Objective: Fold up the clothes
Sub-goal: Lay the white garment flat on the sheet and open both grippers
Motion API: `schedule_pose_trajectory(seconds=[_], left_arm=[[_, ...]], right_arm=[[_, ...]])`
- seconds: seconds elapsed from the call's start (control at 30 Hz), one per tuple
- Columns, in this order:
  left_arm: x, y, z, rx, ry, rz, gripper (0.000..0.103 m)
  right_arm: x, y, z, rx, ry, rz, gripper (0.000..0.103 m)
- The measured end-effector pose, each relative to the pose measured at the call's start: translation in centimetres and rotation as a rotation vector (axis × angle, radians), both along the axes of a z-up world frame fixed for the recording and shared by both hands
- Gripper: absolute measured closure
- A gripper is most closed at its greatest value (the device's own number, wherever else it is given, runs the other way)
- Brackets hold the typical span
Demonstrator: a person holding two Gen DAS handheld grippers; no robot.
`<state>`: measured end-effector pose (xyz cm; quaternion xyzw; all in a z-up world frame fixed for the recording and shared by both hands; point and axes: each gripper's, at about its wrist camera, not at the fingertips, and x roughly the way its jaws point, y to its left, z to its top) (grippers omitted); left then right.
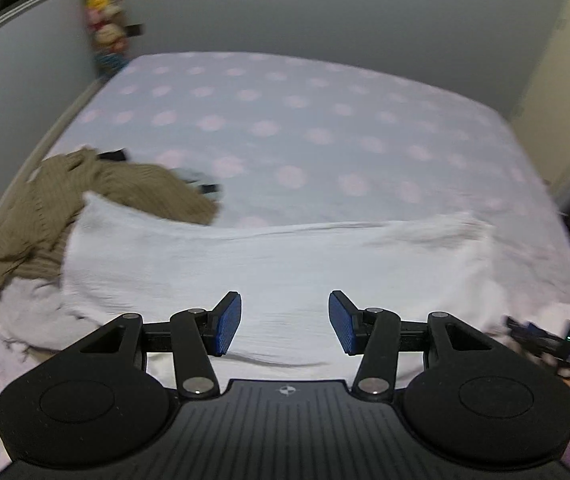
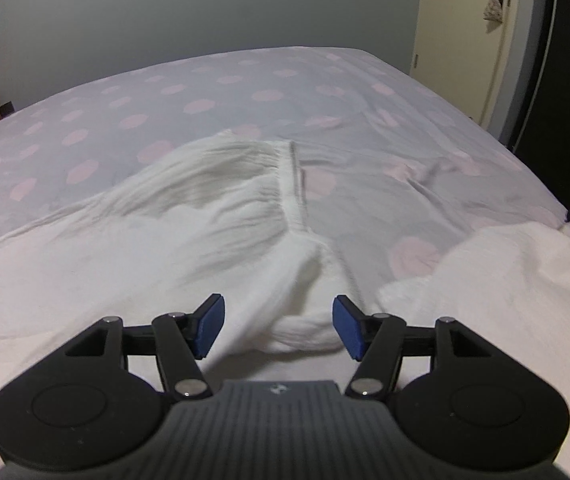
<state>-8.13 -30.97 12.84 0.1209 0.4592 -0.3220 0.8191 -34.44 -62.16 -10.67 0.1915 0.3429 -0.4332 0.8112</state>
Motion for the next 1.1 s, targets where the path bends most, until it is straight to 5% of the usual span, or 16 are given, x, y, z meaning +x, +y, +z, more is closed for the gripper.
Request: schedule_pose_trajectory(seconds=[0.43, 1.1], left_arm=[[-3.2, -1.7, 2.0, -0.046, -0.031, -0.058, 0.057], [-1.3, -0.5, 1.2, -0.015, -0.064, -0.017, 0.058]], right_arm=[[-1.4, 0.6, -0.4, 0.003, 0.010, 0.034, 0.039], [1.4, 0.6, -0.3, -0.026, 0.069, 0.084, 0.039]])
